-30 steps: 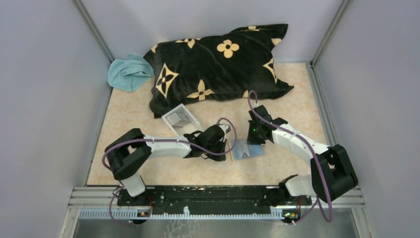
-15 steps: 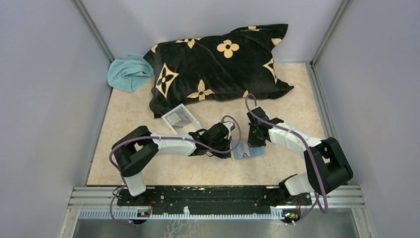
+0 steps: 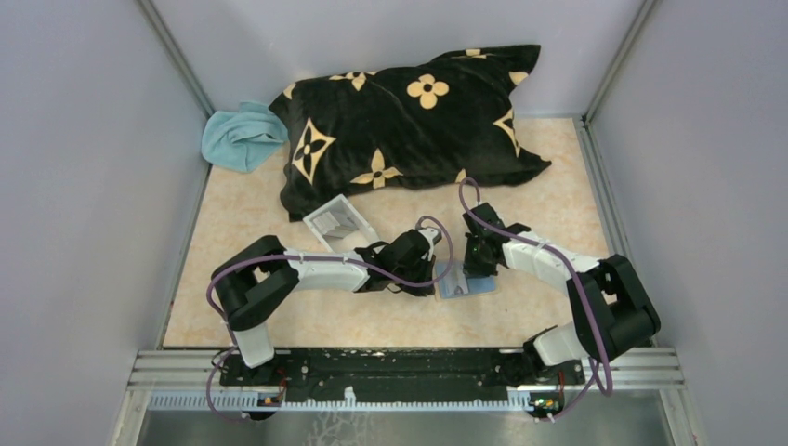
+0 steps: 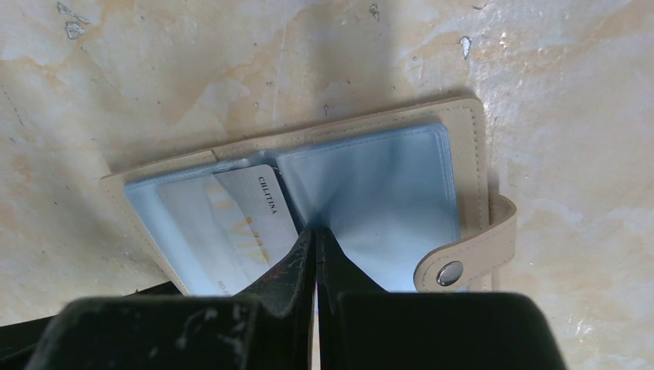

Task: Put the credit cards into the card holder
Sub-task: Insert the credit card into the card holder.

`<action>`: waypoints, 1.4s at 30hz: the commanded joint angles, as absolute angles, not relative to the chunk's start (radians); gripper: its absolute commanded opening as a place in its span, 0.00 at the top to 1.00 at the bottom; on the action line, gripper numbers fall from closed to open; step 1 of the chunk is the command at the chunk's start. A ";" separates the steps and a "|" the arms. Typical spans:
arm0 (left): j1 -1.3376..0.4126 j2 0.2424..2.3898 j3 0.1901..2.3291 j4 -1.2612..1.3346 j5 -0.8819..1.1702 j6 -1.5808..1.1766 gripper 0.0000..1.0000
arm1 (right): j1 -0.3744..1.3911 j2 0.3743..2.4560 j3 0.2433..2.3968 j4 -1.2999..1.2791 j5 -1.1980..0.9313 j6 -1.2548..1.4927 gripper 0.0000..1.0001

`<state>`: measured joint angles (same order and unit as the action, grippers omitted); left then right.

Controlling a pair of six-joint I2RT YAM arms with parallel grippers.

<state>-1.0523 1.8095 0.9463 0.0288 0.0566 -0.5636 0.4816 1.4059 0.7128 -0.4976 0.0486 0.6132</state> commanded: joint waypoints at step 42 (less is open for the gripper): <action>-1.057 1.698 0.931 -0.347 -0.172 -0.615 0.75 | 0.558 1.243 0.878 -0.495 0.086 0.523 0.68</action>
